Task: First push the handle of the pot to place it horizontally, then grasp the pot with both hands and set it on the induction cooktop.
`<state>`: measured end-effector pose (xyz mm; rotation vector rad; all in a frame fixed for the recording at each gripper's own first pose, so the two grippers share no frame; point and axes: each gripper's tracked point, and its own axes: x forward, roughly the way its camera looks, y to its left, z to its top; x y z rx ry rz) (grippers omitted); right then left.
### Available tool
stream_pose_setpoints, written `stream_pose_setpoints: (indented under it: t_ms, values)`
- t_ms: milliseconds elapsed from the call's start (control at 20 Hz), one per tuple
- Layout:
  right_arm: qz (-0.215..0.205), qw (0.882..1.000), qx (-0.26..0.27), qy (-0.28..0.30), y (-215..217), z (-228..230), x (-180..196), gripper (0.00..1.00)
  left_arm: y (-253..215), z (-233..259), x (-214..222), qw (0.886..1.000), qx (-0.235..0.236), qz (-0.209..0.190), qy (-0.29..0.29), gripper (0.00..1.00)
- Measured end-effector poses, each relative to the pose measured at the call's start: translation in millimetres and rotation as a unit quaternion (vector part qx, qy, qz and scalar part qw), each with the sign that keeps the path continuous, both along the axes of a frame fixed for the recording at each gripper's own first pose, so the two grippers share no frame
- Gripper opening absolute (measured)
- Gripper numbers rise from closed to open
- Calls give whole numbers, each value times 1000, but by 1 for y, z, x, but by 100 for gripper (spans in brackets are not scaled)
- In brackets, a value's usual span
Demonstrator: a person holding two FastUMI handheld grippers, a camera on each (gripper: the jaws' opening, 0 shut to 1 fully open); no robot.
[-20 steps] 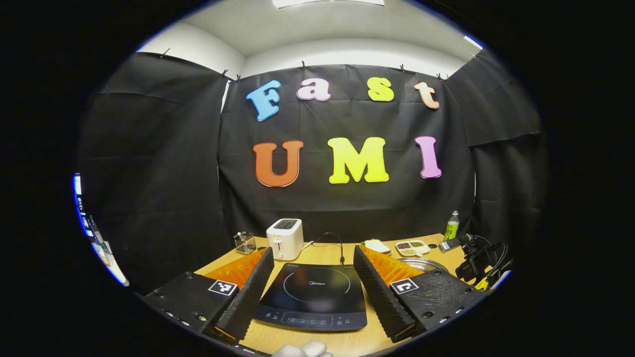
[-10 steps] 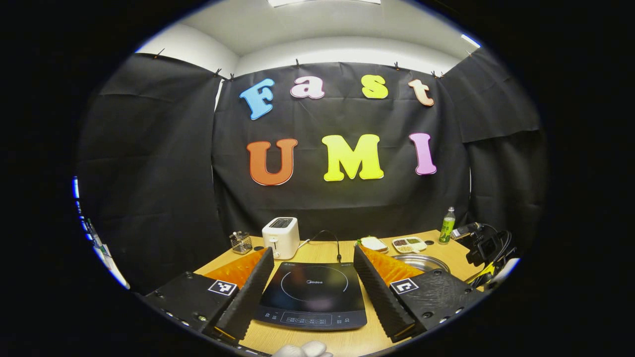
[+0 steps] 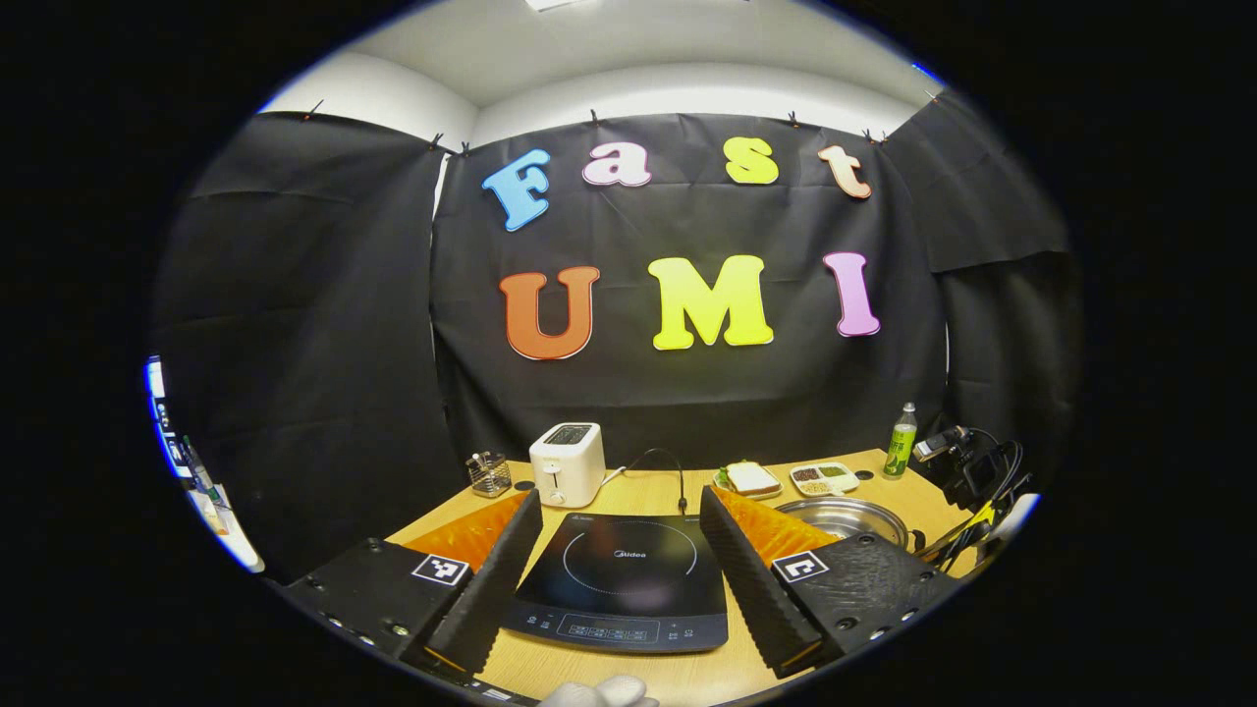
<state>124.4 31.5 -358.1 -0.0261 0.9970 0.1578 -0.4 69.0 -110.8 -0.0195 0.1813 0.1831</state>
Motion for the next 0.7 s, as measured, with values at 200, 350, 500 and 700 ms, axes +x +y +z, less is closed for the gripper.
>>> stream_pose_setpoints:
  t_ms: [200,350,500,700]
  values:
    - [6,1000,-12,4,-19,-1,16,4,-4,-4,9,1000,-1,17,5,96]
    - [14,1000,-26,0,-32,-1,34,0,-12,-8,16,1000,-3,27,11,96]
    - [19,999,-30,-2,-44,-2,48,1,-19,-12,20,999,-2,36,17,96]
    - [17,999,-32,-1,-61,-4,63,5,-27,-14,23,999,-3,48,23,96]
